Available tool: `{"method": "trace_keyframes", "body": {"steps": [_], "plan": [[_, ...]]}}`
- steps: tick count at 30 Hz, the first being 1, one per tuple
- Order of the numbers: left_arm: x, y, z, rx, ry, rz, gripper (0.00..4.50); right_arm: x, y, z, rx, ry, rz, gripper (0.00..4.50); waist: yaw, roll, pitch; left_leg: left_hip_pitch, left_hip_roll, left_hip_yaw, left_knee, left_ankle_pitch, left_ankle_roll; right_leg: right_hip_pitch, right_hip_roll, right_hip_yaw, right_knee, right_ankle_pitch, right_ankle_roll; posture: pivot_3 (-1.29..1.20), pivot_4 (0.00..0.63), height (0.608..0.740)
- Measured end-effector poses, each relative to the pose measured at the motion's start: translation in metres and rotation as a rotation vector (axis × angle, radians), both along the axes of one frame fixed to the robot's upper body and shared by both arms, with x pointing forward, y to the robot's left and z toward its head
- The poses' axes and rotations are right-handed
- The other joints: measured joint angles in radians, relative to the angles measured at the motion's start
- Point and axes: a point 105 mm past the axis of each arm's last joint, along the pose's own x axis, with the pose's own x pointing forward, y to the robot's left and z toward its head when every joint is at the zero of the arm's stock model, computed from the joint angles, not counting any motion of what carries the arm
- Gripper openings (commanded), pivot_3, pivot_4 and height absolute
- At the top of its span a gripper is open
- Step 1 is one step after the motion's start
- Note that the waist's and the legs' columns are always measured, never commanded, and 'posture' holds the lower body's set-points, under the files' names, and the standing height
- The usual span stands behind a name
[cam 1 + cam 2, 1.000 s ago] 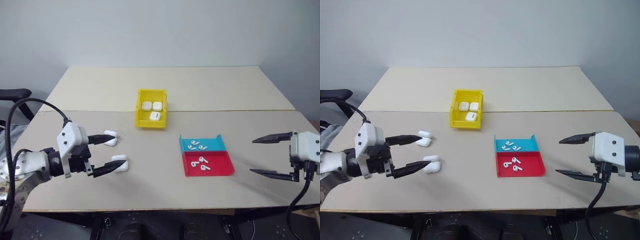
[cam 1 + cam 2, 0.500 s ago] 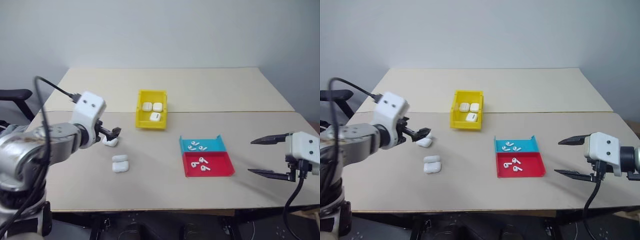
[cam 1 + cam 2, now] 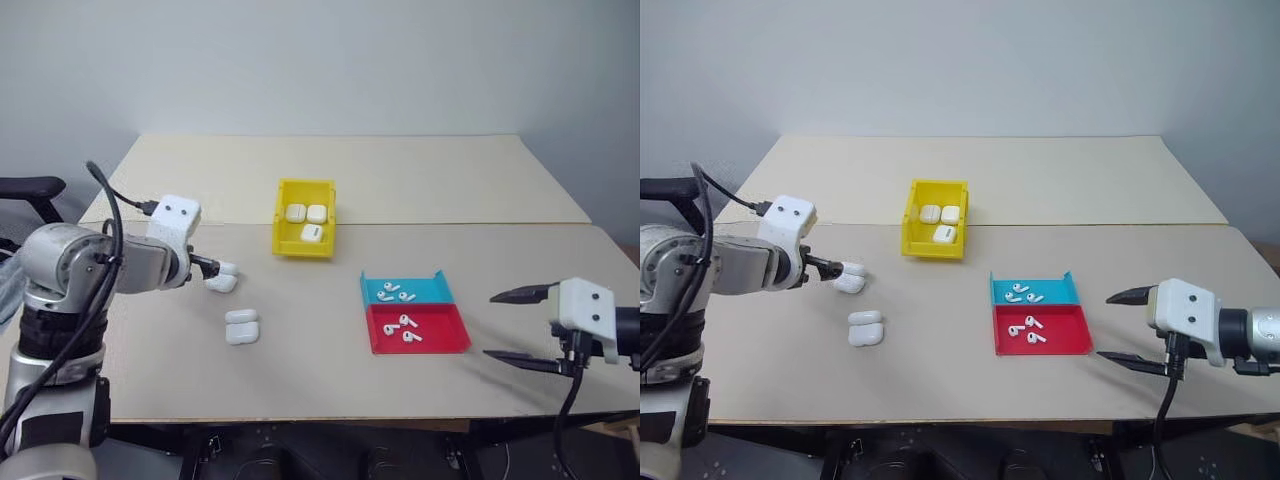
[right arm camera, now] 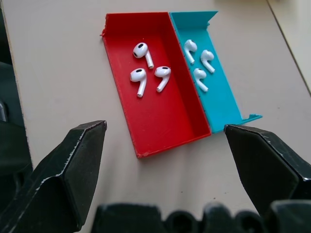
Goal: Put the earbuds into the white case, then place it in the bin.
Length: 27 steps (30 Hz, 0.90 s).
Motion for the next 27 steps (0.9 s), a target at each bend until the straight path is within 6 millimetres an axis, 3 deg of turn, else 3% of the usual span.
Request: {"method": "trace_keyframes", "body": {"steps": [27], "plan": [[0.026, -0.015, -0.033, 0.035, 0.237, -0.030, 4.50, 0.001, -0.004, -0.007, 0.020, 0.006, -0.091, 4.48, 0.000, -0.002, 0.001, -0.002, -0.001, 0.002, 0.000, 0.000, 0.000, -0.001, 0.000, -0.002, -0.001, 0.000, 0.000, 0.00, 0.150, 0.740]]}}
